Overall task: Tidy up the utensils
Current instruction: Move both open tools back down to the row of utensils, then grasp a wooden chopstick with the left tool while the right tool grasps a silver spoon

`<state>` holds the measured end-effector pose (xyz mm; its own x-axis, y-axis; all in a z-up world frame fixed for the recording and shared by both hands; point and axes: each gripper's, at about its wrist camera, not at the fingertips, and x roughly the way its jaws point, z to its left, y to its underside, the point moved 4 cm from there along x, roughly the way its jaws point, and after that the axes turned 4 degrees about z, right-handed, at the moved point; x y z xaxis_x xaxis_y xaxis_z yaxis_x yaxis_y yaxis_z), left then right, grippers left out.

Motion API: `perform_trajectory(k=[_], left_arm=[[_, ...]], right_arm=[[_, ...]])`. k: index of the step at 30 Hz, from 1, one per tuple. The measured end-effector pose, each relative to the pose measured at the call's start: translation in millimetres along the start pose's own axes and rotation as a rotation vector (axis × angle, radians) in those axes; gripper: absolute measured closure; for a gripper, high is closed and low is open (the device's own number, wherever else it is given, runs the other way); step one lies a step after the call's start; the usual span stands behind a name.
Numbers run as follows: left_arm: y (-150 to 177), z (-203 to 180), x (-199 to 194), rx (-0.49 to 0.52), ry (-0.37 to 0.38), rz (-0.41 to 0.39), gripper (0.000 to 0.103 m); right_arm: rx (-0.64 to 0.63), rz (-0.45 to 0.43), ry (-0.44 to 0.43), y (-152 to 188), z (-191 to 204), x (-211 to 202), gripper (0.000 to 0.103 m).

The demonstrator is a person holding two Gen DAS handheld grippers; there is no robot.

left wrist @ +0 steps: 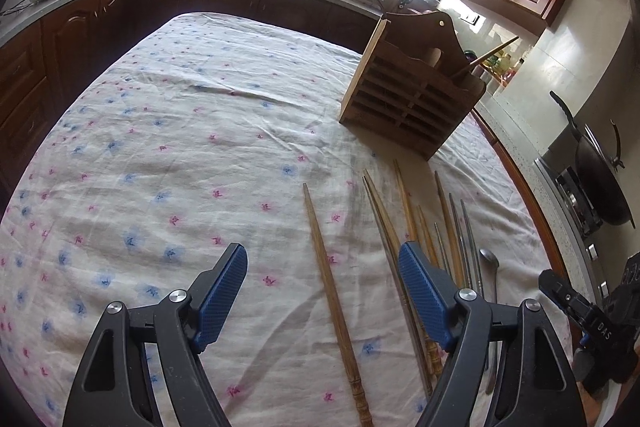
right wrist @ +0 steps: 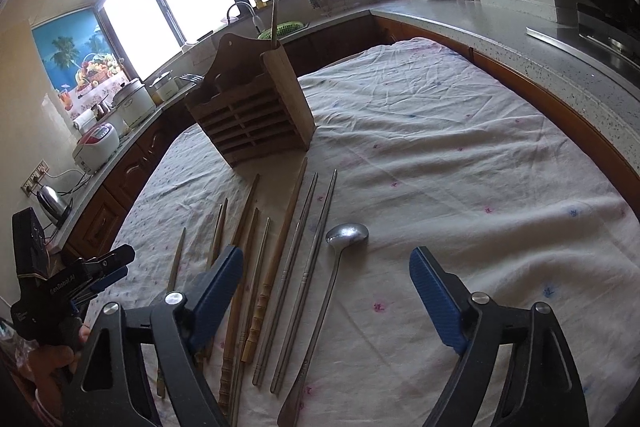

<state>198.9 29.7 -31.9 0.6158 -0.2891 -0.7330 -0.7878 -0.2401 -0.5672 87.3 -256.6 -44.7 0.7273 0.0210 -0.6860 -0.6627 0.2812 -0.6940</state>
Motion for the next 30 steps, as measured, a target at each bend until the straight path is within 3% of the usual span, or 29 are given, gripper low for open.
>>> perform_trajectory(k=[13, 19, 20, 23, 25, 30], left_arm=[[-14.9, -7.4, 46.8, 0.054, -0.027, 0.109, 0.059], [-30.2, -10.8, 74.3, 0.087, -0.054, 0.141, 0.075], [-30.4, -11.5, 80.9, 0.094, -0.057, 0.158, 0.082], [-30.9, -15.9, 88.5, 0.144, -0.093, 0.143, 0.091], [-31.0, -16.9, 91.1, 0.158, -0.108, 0.142, 0.096], [-30.0, -13.3, 87.8, 0.135, -0.068, 0.153, 0.098]], right_arm=[[-0.028, 0.146, 0.052, 11.1, -0.4, 45.6, 0.066], [-0.043, 0.177, 0.062, 5.7, -1.3, 61.7, 0.07], [-0.048, 0.179, 0.065, 4.4, -0.6, 64.0, 0.073], [-0.077, 0.177, 0.084, 2.4, 2.6, 68.4, 0.081], [-0.093, 0.177, 0.095, 2.5, 3.7, 69.6, 0.094], [-0.076, 0.173, 0.05, 1.6, 3.7, 67.1, 0.099]])
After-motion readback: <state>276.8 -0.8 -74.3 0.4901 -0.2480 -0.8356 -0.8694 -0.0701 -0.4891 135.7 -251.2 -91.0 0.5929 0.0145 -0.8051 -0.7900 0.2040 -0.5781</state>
